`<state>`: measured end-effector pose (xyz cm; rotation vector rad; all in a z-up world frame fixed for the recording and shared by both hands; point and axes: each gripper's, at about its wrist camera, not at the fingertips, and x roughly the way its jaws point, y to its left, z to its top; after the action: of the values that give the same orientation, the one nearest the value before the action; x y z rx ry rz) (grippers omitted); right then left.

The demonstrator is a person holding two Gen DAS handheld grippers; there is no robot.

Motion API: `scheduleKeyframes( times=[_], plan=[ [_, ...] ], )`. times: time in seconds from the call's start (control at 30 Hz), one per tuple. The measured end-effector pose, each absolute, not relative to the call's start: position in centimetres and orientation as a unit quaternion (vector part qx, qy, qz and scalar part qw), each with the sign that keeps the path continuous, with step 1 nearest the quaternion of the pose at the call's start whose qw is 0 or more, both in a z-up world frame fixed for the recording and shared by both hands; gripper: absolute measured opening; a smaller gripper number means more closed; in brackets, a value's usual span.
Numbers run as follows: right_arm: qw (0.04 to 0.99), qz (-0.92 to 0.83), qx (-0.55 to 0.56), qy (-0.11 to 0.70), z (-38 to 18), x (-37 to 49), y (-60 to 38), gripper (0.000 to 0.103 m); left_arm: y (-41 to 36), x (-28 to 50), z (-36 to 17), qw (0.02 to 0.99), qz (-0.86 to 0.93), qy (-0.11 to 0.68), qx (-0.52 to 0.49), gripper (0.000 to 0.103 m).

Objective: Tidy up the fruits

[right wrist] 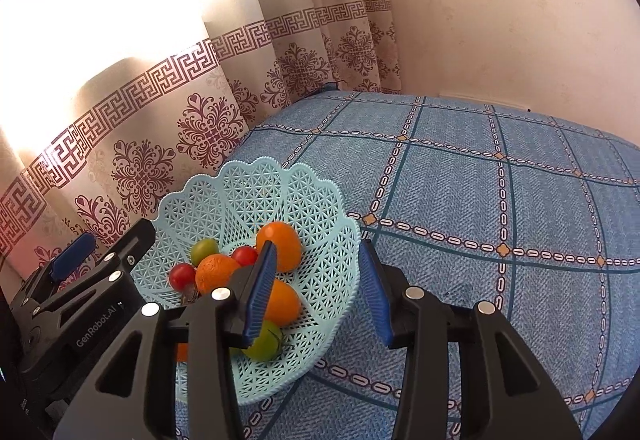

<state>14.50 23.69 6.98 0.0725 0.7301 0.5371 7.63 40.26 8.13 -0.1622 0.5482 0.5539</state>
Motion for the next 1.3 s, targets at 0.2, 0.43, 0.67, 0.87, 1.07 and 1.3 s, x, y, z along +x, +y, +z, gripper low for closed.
scheduleKeyframes(
  times=[0.2,0.43,0.67,0.87,1.07,1.3],
  plan=[
    [0.899,0.253,0.034,0.356,6.7,13.9,22.9,0.043,40.4,7.7,8.0,0.921,0.272,0.268,-0.082,0.093],
    [0.905,0.236,0.034,0.352,6.6,12.8,21.5,0.05,40.3,7.6,8.0,0.922,0.27,0.266,-0.081,0.094],
    [0.906,0.222,0.058,0.355,6.5,11.8,19.8,0.05,39.7,7.7,8.0,0.923,0.272,0.264,-0.073,0.094],
    [0.905,0.224,0.075,0.354,7.1,11.0,19.1,0.051,39.5,7.7,7.9,0.922,0.272,0.266,-0.069,0.095],
    [0.907,0.236,0.08,0.34,7.9,9.5,19.1,0.064,39.1,6.1,8.2,0.925,0.268,0.256,-0.078,0.098],
    [0.907,0.243,0.079,0.334,8.2,8.9,18.7,0.065,38.5,3.2,8.2,0.923,0.271,0.266,-0.059,0.1]
  ],
)
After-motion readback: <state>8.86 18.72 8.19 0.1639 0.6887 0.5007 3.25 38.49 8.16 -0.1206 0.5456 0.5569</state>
